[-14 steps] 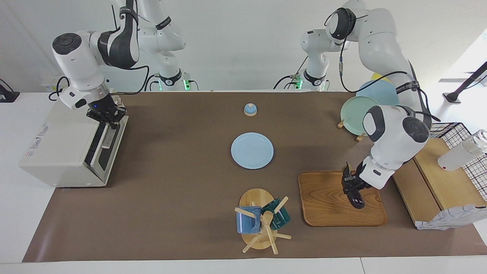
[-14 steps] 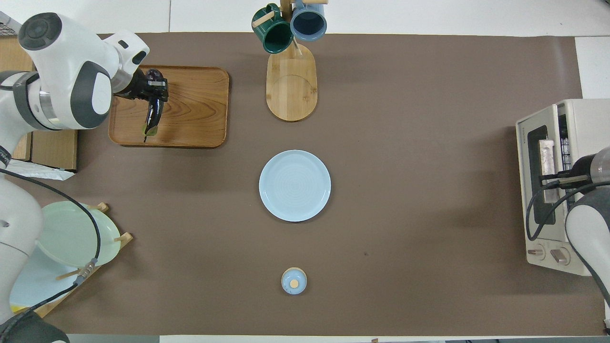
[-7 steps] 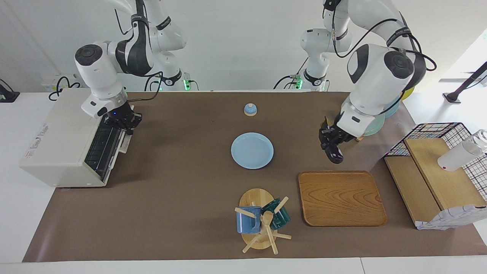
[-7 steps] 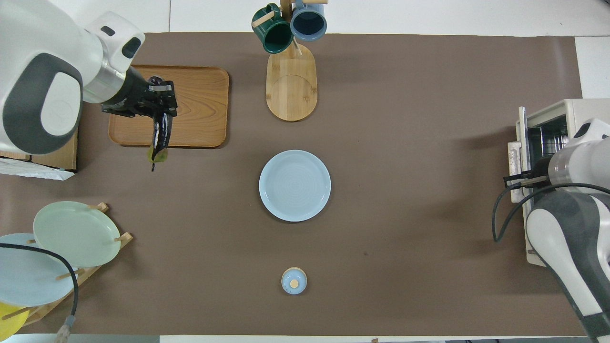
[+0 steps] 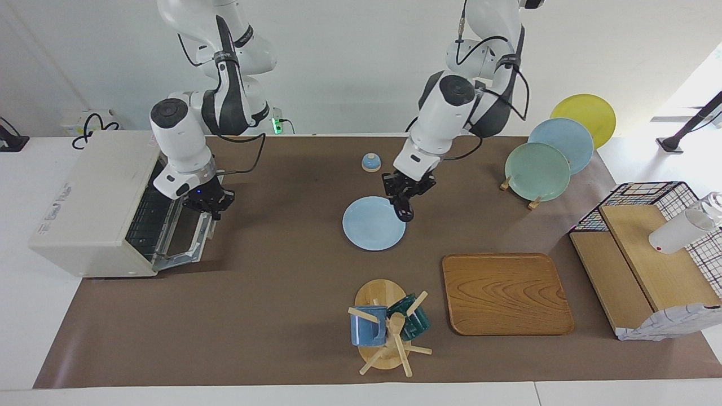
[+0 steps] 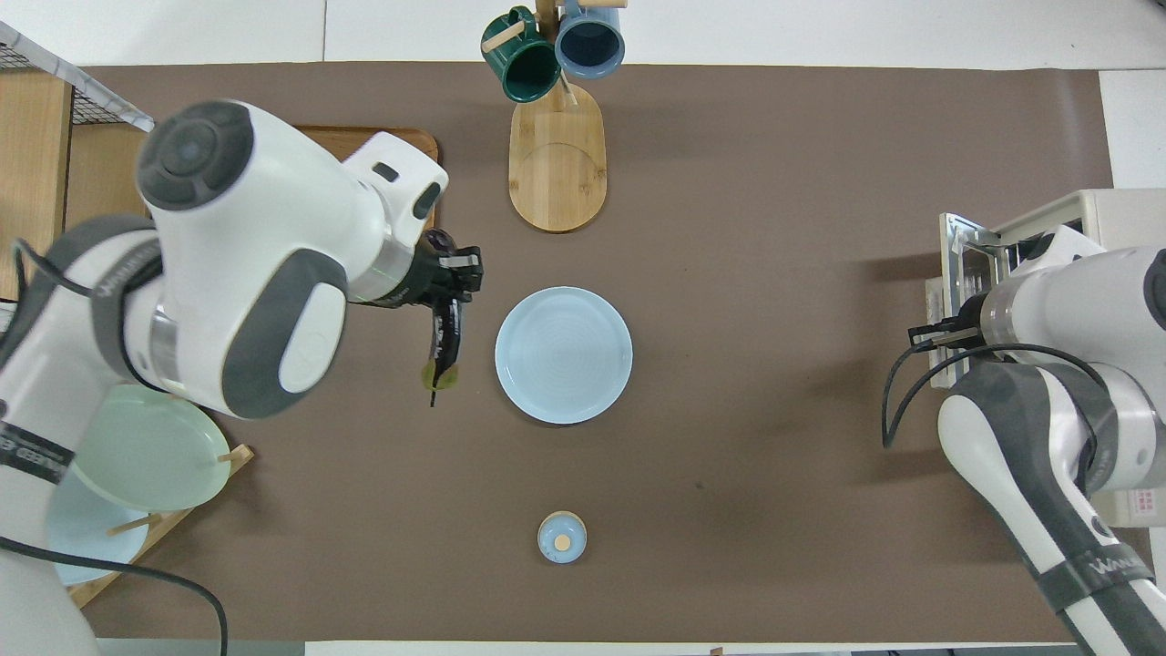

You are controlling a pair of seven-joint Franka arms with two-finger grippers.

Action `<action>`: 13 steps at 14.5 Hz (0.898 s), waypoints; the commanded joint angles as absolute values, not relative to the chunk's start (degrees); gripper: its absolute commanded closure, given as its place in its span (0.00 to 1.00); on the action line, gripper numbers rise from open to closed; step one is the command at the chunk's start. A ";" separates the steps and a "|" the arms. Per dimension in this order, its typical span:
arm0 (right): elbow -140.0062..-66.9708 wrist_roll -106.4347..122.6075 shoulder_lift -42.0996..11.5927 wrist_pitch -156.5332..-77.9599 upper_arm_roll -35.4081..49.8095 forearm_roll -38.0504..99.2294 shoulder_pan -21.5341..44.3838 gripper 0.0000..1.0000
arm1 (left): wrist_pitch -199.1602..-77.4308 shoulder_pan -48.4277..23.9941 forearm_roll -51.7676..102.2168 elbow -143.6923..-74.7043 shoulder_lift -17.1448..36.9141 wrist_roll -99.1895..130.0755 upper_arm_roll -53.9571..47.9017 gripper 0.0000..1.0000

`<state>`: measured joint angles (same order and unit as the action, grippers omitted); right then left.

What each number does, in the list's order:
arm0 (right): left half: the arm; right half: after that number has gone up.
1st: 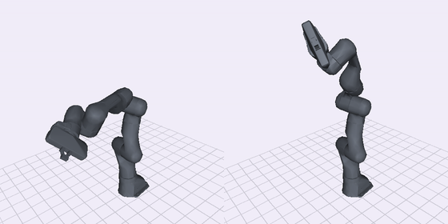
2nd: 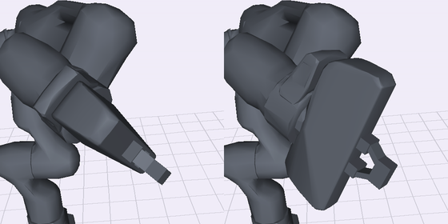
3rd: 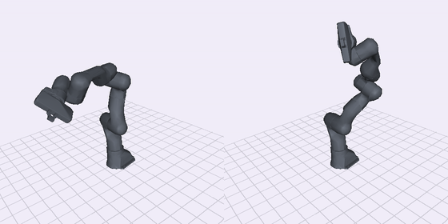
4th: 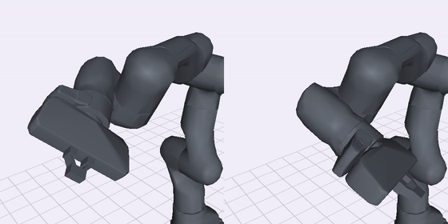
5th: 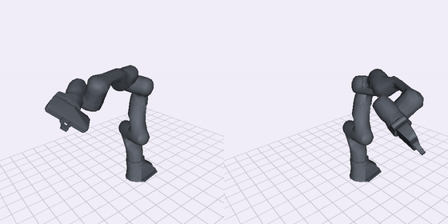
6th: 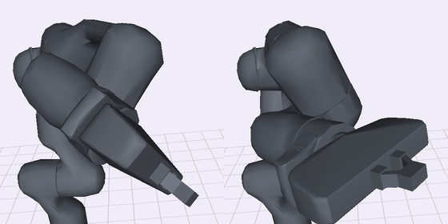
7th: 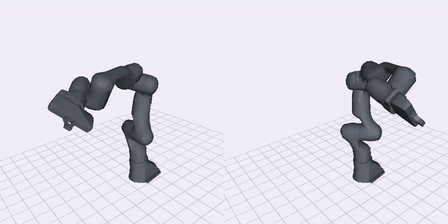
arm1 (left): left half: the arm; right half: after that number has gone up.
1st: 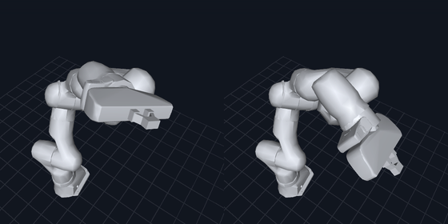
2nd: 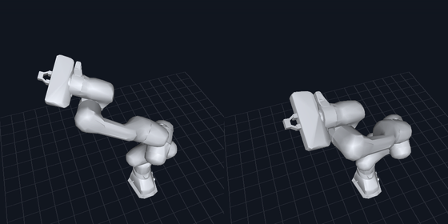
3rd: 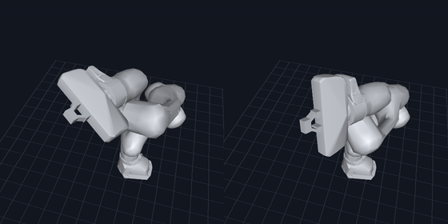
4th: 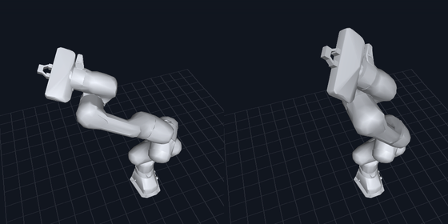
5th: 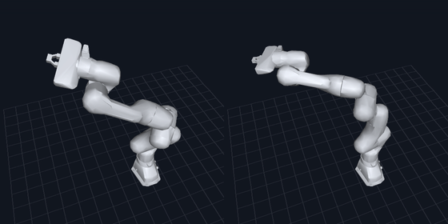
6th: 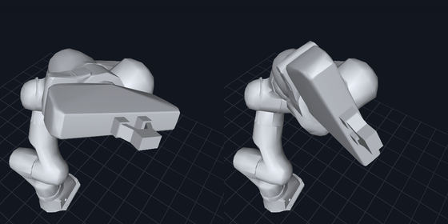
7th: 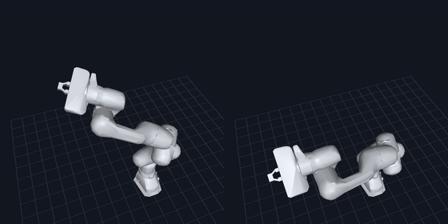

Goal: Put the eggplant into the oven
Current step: 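Lift the eggplant with the left gripper while the right gripper opens the oven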

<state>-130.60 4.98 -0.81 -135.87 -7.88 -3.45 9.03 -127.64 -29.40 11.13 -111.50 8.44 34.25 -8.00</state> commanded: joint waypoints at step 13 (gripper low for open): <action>-131.05 -5.09 -6.76 -143.44 -8.26 -4.48 13.70 1.00 | -141.33 -32.87 11.60 -113.11 18.72 33.14 -6.50 1.00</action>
<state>-132.16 -2.50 -6.27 -142.99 -8.00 -3.62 11.80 -140.78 -32.64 11.15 -113.02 18.92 34.27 -6.99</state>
